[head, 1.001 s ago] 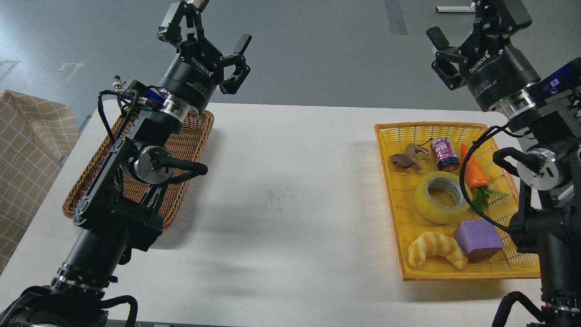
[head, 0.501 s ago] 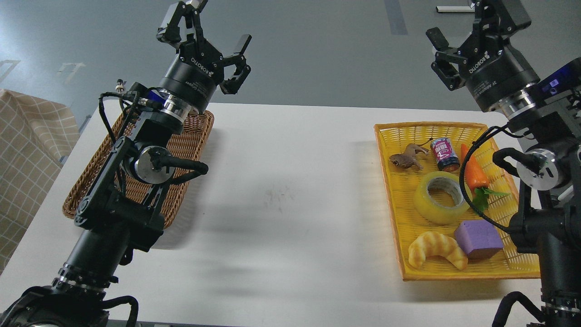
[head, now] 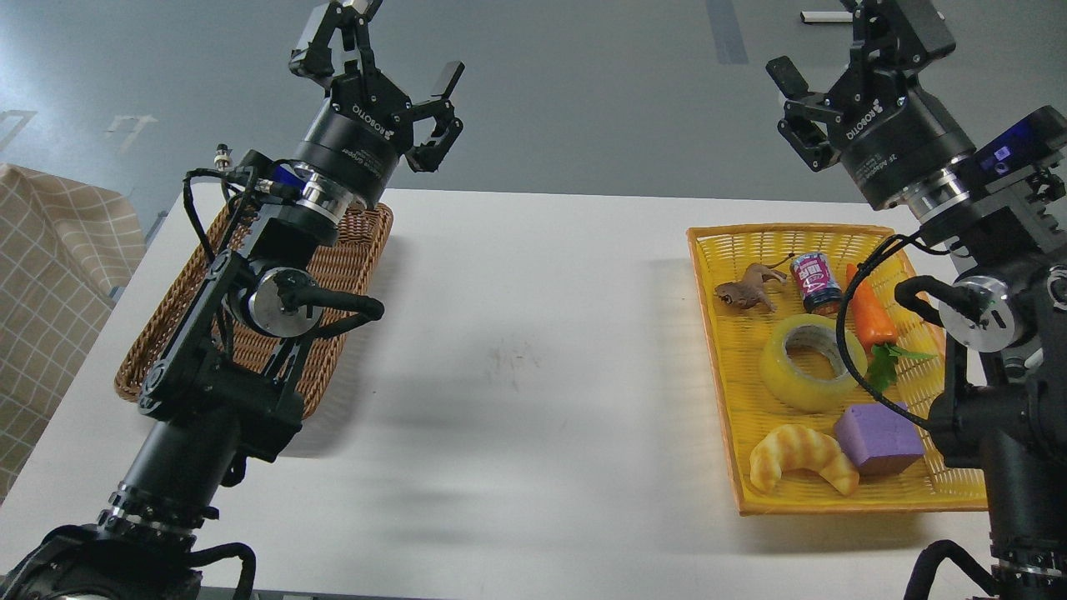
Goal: Place and transfer tape with both arms
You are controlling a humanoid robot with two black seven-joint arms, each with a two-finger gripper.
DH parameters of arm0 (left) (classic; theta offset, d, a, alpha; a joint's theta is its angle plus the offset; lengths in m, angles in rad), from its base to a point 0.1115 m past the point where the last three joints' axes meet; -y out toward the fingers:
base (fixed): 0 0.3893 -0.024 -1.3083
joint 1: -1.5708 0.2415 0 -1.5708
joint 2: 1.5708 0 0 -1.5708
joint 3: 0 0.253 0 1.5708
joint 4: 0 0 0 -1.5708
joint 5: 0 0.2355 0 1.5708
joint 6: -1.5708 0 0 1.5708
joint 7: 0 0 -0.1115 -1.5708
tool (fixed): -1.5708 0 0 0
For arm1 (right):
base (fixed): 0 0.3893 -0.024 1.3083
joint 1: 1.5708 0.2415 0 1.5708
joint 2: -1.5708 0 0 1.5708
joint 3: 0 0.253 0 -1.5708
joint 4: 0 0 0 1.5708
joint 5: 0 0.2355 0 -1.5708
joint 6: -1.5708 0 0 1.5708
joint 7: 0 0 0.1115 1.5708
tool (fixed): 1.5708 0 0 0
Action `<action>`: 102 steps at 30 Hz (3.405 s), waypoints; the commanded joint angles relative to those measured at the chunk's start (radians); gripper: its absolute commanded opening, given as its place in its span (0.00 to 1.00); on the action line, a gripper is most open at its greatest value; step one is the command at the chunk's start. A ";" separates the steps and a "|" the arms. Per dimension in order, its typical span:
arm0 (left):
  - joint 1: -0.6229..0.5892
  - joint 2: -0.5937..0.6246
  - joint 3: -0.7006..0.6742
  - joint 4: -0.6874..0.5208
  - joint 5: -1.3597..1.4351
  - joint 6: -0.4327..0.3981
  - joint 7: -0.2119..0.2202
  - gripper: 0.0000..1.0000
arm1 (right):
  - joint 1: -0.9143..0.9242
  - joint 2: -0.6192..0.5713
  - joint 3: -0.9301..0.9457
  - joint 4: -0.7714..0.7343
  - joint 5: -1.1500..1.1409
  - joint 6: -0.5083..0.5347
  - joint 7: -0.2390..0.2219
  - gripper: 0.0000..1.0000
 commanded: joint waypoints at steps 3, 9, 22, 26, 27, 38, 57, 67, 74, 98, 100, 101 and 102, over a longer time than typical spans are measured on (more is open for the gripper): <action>0.001 0.000 -0.002 0.000 0.000 0.003 0.001 0.98 | -0.015 -0.021 -0.005 0.032 -0.138 0.000 0.041 1.00; 0.003 0.002 0.000 0.000 0.000 -0.003 0.002 0.98 | -0.050 -0.202 -0.085 0.050 -0.362 0.000 0.048 1.00; 0.001 0.017 0.001 0.000 0.000 0.001 0.007 0.98 | -0.193 -0.522 -0.088 0.003 -0.559 -0.002 0.047 1.00; 0.003 0.017 0.001 0.000 0.000 0.004 0.010 0.98 | -0.219 -0.534 -0.073 -0.002 -0.490 0.000 0.054 1.00; 0.004 0.015 0.001 0.001 0.001 0.006 0.010 0.98 | -0.223 -0.541 -0.070 -0.001 -0.444 0.000 0.054 1.00; 0.012 0.006 0.003 -0.003 0.003 0.009 0.013 0.98 | -0.271 -0.647 -0.082 -0.007 -0.466 0.000 0.054 1.00; 0.029 0.000 0.003 -0.005 0.003 0.029 0.013 0.98 | -0.245 -0.591 -0.455 -0.013 -0.977 -0.064 0.043 0.93; 0.046 0.002 0.001 -0.005 0.003 0.040 0.013 0.98 | -0.256 -0.558 -0.467 -0.033 -0.996 -0.065 0.041 0.69; 0.055 0.005 0.009 -0.005 0.004 0.040 0.013 0.98 | -0.266 -0.532 -0.492 -0.057 -0.997 -0.065 0.041 0.71; 0.064 0.017 0.009 -0.005 0.004 0.040 0.012 0.98 | -0.266 -0.482 -0.508 -0.116 -1.025 -0.059 0.028 0.72; 0.064 0.019 0.009 -0.005 0.004 0.032 0.012 0.98 | -0.266 -0.480 -0.508 -0.114 -1.025 -0.059 0.028 0.71; 0.064 0.019 0.009 -0.005 0.004 0.030 0.012 0.98 | -0.265 -0.479 -0.508 -0.114 -1.025 -0.059 0.028 0.71; 0.064 0.019 0.009 -0.005 0.004 0.029 0.012 0.98 | -0.266 -0.477 -0.507 -0.114 -1.025 -0.059 0.028 0.70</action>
